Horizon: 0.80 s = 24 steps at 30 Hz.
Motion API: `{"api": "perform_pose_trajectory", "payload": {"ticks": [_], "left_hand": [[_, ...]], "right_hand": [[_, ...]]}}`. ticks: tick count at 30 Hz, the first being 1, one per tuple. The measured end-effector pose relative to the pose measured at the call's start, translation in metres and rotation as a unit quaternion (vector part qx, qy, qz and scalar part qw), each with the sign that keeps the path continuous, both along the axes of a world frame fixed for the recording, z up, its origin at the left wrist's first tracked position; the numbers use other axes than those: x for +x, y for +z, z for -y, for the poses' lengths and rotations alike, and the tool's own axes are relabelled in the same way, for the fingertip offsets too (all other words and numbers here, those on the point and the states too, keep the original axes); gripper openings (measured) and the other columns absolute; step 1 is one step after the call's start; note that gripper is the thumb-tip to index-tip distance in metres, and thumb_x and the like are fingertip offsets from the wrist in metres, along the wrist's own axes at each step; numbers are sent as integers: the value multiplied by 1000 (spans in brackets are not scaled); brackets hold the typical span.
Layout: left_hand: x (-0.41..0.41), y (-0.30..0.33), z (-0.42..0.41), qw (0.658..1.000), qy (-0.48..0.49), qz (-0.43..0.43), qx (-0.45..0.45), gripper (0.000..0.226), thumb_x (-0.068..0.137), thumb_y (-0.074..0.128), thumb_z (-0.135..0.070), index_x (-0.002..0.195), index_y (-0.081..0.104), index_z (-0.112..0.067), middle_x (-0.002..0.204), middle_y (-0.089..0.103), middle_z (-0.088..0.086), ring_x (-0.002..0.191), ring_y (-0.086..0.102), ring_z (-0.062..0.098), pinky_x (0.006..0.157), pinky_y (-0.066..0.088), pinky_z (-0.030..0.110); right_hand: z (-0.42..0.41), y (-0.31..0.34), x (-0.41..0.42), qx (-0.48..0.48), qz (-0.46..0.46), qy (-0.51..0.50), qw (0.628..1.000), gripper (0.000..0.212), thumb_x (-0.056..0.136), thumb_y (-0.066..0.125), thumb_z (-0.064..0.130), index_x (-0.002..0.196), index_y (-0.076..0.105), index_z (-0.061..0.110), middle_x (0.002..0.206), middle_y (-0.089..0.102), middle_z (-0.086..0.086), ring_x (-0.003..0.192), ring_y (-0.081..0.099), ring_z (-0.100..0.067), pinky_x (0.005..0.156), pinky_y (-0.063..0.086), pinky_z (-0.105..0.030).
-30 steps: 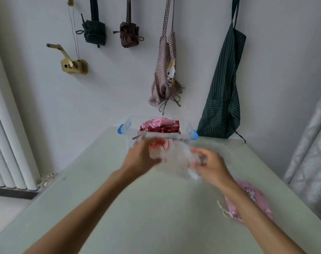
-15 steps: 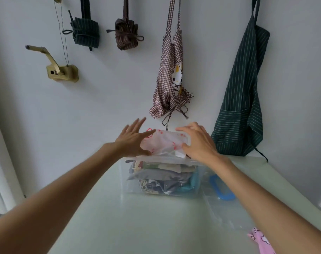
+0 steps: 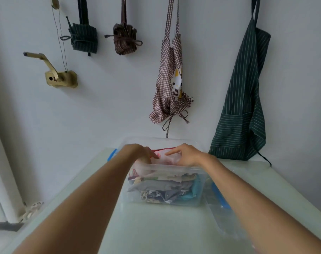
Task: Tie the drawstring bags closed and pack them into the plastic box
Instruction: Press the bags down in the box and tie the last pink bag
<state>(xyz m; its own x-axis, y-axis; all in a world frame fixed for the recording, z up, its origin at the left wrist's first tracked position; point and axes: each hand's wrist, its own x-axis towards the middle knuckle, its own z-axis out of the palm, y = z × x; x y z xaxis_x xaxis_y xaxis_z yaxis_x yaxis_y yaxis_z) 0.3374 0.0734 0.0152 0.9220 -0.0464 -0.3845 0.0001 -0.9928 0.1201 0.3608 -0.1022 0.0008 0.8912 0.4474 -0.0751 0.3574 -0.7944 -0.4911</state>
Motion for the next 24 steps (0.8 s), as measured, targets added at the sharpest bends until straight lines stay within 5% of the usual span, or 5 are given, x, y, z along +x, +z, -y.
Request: {"api": "perform_pose_trajectory", "payload": {"ticks": [5,10,15,18,24], "left_hand": [[-37,31,1,973,52,156,-164,53,81,71,-25,131,54,-26,137,51,5,123,50,25,103,42,32],[-104,37,35,915,44,383,-123,27,85,62,-22,109,68,-32,122,65,3,115,54,24,92,44,34],[-177,-10,112,935,13,257,-243,22,84,63,-24,103,72,-30,115,69,-2,108,62,20,93,48,31],[-193,-50,155,948,15,167,-269,20,85,60,-32,99,73,-28,111,70,0,104,64,24,93,50,36],[-212,-107,235,955,65,48,-286,62,85,49,-60,118,60,-9,122,62,13,112,58,32,92,45,33]], "right_hand": [[36,22,-43,55,168,-64,982,16,86,62,28,98,73,29,133,56,4,125,48,-19,102,38,-35],[101,19,-121,65,149,-64,985,16,86,62,17,87,74,29,107,69,4,109,59,-14,98,43,-32],[170,-3,-198,29,2,-119,992,19,87,60,16,89,69,34,106,68,6,111,56,-13,88,39,-22],[205,-31,-227,-57,-42,-213,975,35,86,58,23,121,60,22,127,60,-3,117,54,-20,88,42,-24],[218,-87,-268,-115,-87,-382,913,63,90,46,49,136,41,7,137,43,-20,129,39,-34,101,36,-32]]}}
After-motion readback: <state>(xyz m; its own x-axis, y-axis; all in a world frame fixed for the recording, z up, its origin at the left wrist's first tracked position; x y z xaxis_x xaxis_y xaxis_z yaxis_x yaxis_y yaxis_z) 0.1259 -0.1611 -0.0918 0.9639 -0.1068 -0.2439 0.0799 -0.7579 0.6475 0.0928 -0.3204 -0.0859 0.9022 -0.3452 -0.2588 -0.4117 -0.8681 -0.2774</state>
